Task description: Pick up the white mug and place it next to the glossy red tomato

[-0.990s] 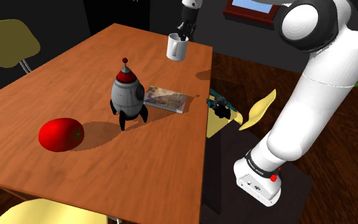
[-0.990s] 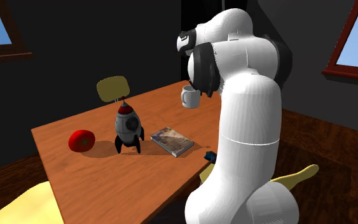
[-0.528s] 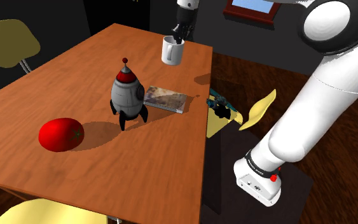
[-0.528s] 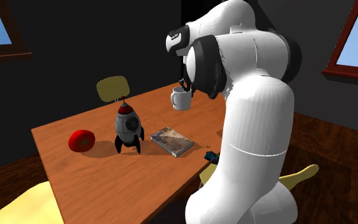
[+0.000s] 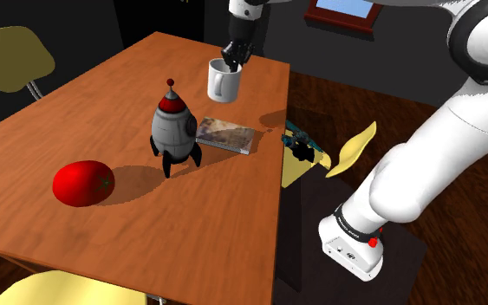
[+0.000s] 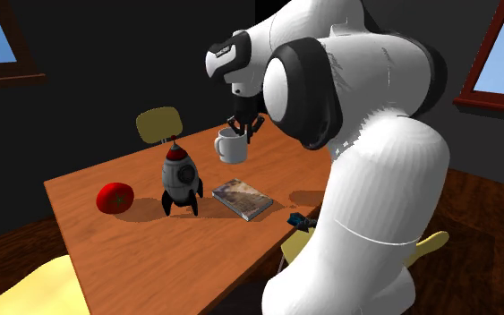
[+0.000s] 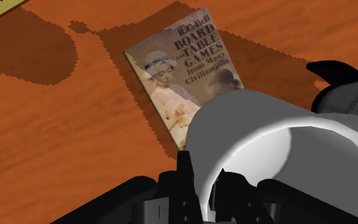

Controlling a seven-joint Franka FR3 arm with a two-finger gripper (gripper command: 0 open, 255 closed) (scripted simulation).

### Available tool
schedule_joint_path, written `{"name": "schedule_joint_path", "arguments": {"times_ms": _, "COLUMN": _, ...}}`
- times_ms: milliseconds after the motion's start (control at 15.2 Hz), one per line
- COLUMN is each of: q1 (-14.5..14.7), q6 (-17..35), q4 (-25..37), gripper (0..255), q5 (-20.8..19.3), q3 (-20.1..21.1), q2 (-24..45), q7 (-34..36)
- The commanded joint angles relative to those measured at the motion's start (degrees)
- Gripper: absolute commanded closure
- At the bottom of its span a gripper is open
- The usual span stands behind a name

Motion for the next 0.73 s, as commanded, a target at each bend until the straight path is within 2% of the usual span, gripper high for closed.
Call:
{"name": "schedule_joint_path", "arguments": {"times_ms": 0, "q1": 1.2, "q6": 0.3, "q4": -2.1, "gripper": 255, "q5": 0.1, "q3": 1.3, "q2": -1.8, "q7": 2.5}}
{"name": "schedule_joint_path", "arguments": {"times_ms": 660, "q1": 7.2, "q6": 0.9, "q4": -6.9, "gripper": 255, "q5": 1.1, "q3": 8.7, "q2": -6.2, "q7": 15.7}}
